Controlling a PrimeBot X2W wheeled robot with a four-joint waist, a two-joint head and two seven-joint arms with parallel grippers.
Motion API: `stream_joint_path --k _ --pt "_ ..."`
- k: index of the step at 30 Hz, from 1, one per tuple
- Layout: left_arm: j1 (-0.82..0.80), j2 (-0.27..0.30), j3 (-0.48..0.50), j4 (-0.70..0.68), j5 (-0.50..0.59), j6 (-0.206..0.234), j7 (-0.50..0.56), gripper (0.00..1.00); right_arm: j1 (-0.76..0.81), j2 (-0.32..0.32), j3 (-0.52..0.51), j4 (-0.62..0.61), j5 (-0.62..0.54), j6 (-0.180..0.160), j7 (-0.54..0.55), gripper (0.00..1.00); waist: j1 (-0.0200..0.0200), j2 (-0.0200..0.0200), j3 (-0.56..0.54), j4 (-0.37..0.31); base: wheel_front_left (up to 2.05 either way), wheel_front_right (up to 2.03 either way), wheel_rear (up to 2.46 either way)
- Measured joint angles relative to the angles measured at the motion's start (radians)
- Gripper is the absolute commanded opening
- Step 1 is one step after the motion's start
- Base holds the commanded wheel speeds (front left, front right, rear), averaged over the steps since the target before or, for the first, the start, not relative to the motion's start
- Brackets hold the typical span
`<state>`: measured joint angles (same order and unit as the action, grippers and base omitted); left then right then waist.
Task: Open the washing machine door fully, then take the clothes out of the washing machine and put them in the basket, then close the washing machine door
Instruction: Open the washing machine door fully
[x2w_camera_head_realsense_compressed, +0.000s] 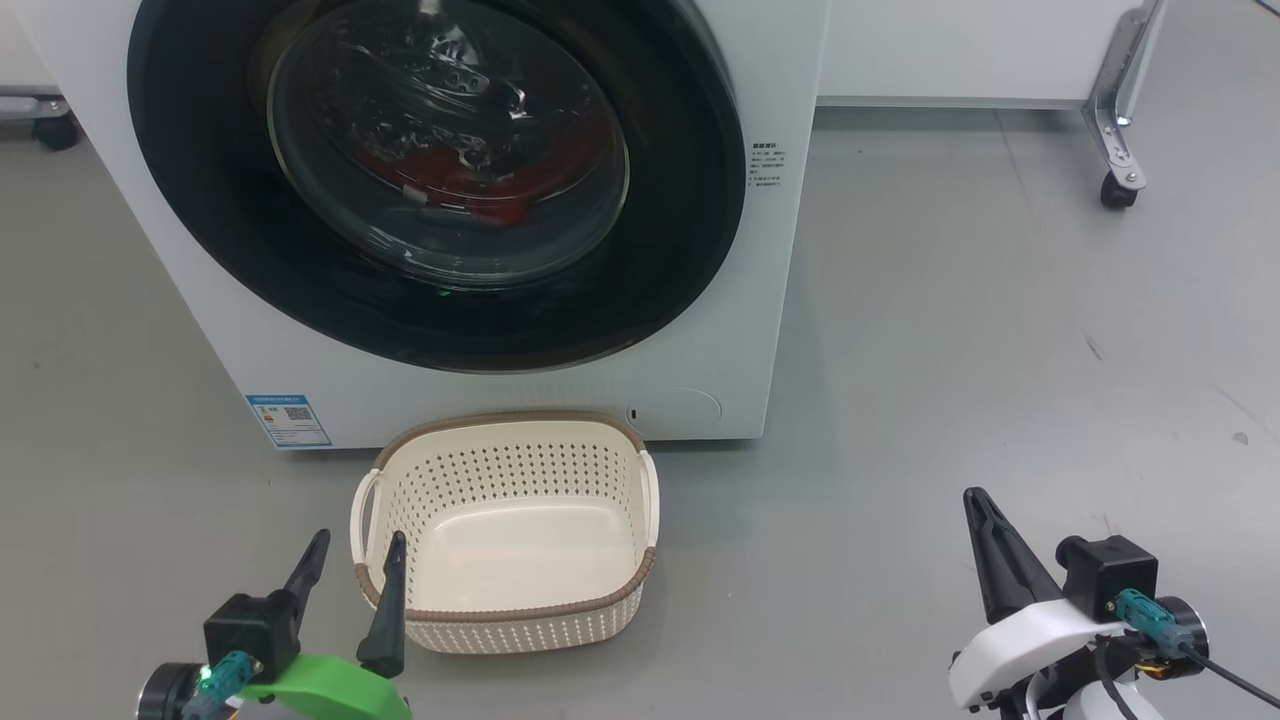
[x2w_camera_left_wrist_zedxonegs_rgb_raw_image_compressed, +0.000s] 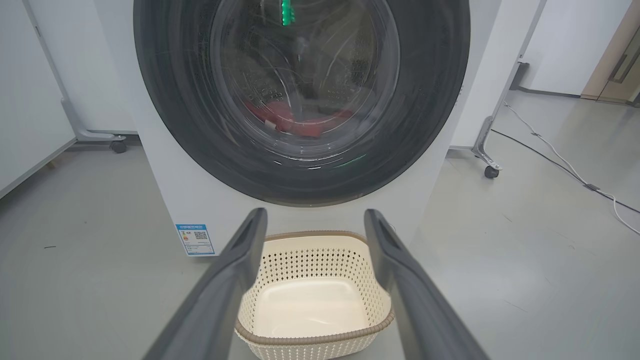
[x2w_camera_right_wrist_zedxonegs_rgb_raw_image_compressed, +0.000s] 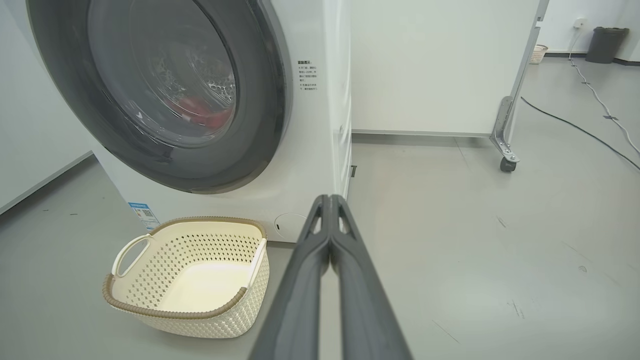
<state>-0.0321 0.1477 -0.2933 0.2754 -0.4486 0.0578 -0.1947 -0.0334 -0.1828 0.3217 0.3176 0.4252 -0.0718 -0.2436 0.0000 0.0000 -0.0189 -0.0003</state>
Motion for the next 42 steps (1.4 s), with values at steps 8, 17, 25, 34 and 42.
stream_joint_path --k 8,17,25,34,42 --pt "-0.001 -0.002 -0.004 -0.001 0.003 0.000 0.000 1.00 0.000 0.046 -0.026 -0.005 0.089 0.040 0.000 0.00 0.0001 0.0000 0.007 0.005 0.00 0.00 0.00" --pt "-0.026 -0.003 -0.012 -0.022 0.003 0.000 0.000 1.00 -0.003 0.134 -0.134 -0.044 0.364 0.122 0.015 0.00 0.0000 0.0000 0.040 0.019 0.00 0.00 0.00" --pt "-0.057 -0.004 -0.013 -0.045 0.008 0.000 0.000 1.00 -0.088 0.146 -0.233 -0.073 0.712 0.166 0.118 0.00 0.0000 0.0000 0.096 0.035 0.00 0.00 0.00" --pt "-0.123 -0.005 -0.019 -0.065 0.009 -0.004 0.000 1.00 -0.252 0.141 -0.330 -0.101 1.076 0.166 0.275 0.00 0.0000 0.0000 0.181 0.066 0.00 0.00 0.00" --pt "-0.174 -0.025 -0.031 -0.084 0.006 -0.022 0.000 1.00 -0.399 0.135 -0.353 -0.110 1.197 0.135 0.394 0.00 0.0000 0.0000 0.250 0.098 0.00 0.00 0.00"
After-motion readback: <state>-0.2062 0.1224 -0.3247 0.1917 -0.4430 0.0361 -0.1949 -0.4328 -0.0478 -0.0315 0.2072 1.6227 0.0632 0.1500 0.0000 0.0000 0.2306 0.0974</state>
